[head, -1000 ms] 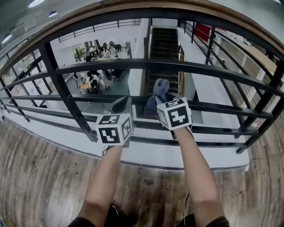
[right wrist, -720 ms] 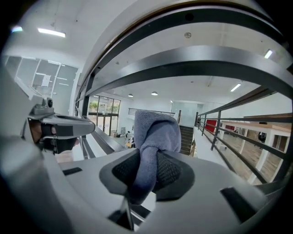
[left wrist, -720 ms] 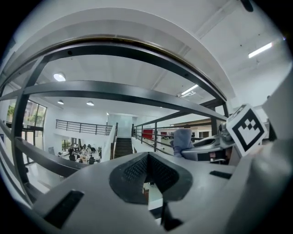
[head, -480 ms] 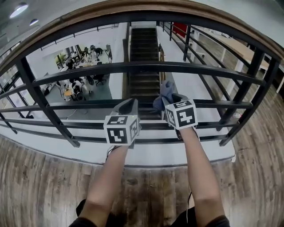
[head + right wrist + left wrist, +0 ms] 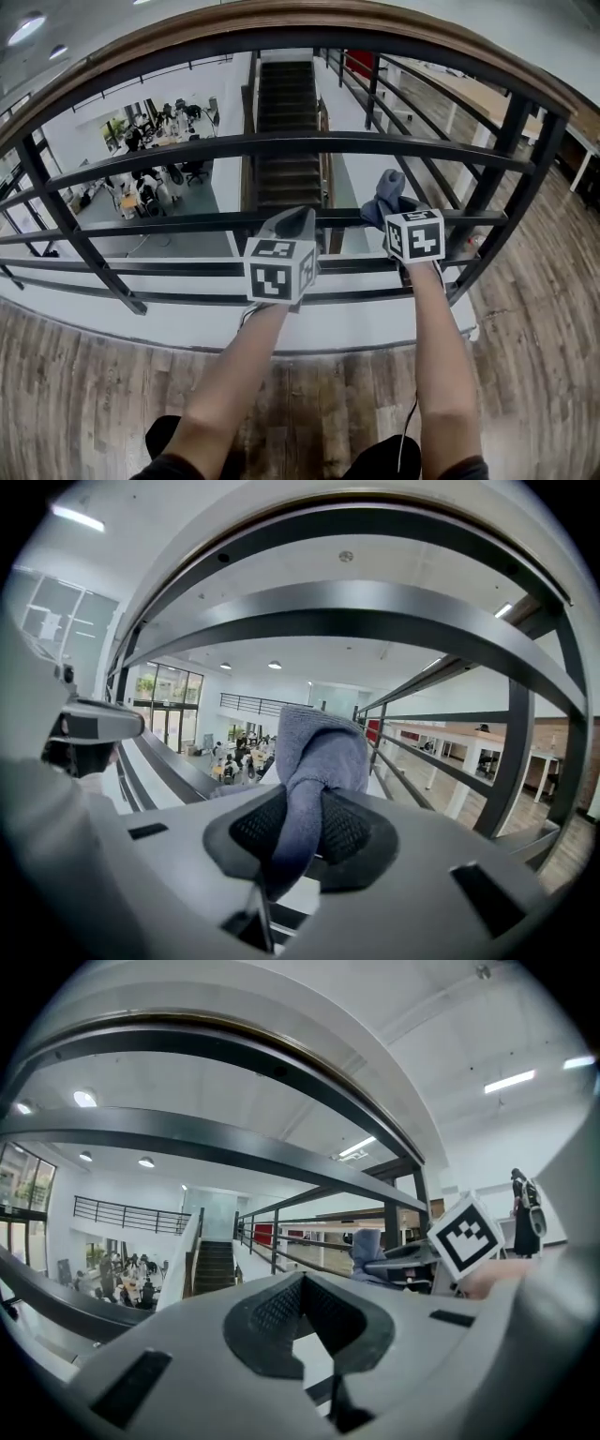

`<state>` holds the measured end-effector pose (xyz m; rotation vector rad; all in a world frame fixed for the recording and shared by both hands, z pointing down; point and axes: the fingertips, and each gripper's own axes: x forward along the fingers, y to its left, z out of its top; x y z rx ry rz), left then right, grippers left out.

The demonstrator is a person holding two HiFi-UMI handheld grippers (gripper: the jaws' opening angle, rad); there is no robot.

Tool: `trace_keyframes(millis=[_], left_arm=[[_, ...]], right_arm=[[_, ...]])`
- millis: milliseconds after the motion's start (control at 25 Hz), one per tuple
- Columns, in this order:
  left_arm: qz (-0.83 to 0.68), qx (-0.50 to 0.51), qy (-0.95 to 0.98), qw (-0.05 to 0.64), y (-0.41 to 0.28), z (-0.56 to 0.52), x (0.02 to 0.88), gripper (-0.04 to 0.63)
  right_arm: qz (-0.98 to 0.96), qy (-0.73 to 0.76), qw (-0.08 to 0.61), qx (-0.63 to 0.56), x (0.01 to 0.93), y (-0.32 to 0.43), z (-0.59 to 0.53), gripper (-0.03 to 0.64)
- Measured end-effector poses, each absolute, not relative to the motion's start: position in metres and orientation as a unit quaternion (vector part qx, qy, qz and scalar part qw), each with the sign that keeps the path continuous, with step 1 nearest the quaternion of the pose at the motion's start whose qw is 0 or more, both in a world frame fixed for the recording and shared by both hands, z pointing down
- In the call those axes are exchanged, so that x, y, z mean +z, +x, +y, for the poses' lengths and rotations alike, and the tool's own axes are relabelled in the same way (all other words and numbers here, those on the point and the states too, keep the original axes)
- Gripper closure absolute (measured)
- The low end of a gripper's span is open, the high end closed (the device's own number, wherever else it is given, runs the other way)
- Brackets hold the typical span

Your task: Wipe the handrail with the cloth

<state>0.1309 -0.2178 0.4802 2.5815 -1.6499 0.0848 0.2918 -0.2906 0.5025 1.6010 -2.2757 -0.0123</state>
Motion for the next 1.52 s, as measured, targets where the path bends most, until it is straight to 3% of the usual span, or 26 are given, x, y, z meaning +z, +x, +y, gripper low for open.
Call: trace_keyframes(millis=[360, 1000, 1520], left_arm=[[-0.49, 0.043, 0.871, 0.024, 0.227, -0.221, 0.474, 0.597], [-0.38, 0.052, 0.923, 0.03, 0.409, -0.213, 0.472, 0.597], [-0.394, 0.067, 0.916, 0.024, 0.409, -0.199, 0.497, 0.597]], right_arm=[[-0.754, 0.633, 0.177, 0.014, 0.503, 0.419, -0.305, 0.521], [-0.68, 0.704, 0.205, 0.006, 0.5, 0.58, -0.321, 0.522], [-0.669, 0.722, 0.176, 0.02, 0.502, 0.635, -0.321, 0.522]])
